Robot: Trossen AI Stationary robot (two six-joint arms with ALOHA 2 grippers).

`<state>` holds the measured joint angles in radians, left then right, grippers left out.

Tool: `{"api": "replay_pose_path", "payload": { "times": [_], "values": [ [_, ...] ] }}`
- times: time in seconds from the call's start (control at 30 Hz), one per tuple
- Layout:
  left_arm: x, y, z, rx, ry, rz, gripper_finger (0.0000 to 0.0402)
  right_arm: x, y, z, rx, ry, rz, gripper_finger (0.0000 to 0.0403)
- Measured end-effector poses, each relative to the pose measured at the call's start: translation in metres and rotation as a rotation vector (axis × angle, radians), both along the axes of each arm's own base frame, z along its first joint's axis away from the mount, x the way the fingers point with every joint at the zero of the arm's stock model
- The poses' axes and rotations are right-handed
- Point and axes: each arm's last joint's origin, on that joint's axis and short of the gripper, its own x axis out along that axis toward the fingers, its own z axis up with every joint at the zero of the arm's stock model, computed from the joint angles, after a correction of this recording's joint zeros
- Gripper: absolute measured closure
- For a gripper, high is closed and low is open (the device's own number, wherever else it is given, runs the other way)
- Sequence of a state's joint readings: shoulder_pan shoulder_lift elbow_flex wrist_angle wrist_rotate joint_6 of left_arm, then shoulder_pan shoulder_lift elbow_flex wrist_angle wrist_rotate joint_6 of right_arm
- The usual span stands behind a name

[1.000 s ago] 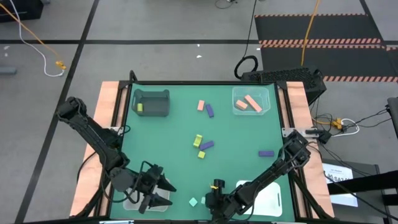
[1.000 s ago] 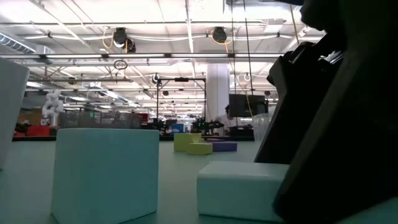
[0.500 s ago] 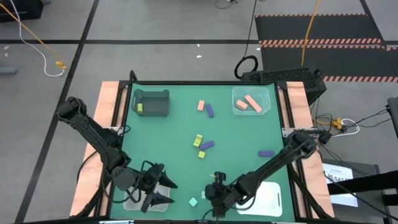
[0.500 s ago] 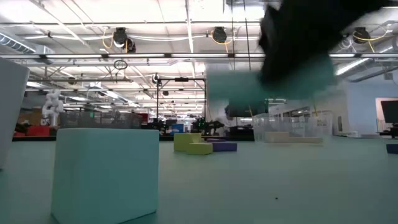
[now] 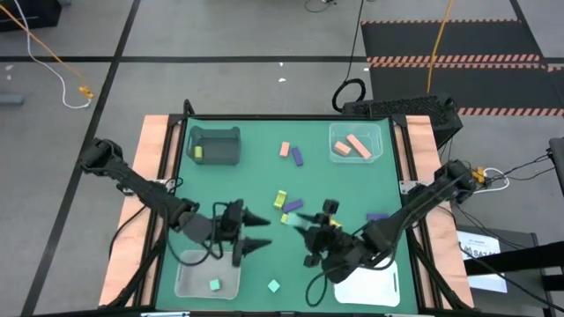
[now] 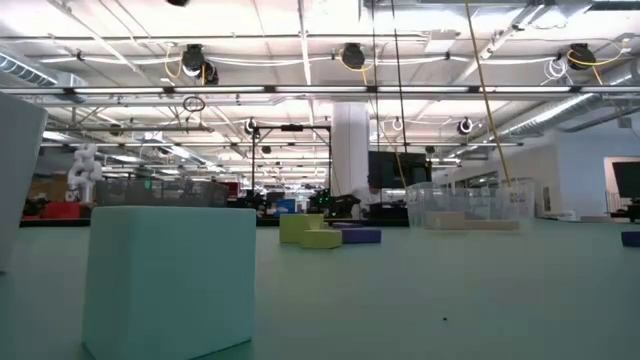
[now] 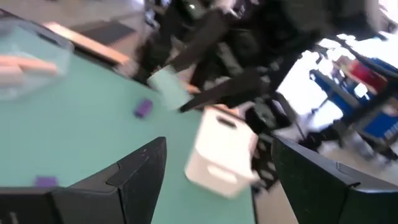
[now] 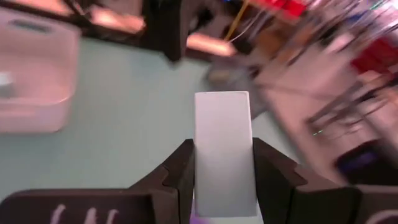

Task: Sort & place blocks by color
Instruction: Put the right light blue block into the gray bin

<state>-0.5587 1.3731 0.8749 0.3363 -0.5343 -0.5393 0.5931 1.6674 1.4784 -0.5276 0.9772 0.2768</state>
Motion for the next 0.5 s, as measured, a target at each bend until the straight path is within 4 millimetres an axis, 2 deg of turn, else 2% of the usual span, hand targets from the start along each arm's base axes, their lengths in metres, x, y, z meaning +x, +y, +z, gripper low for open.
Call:
{"api": "replay_pose_path", "payload": {
  "times": [0.1,0.23,0.5],
  "values": [
    [0.008,0.015,0.005,-0.006,-0.048,0.054,0.0112,-0.002,-0.007,0.012,-0.097,-0.027,-0.037,0.0295],
    [0.017,0.032,0.01,0.004,-0.094,0.115,0.0112,0.005,-0.015,0.017,-0.198,-0.027,-0.066,0.0295],
    [0.024,0.05,0.012,-0.007,-0.113,0.137,0.0112,0.022,-0.036,0.02,-0.249,-0.013,-0.081,0.0295]
  ]
}}
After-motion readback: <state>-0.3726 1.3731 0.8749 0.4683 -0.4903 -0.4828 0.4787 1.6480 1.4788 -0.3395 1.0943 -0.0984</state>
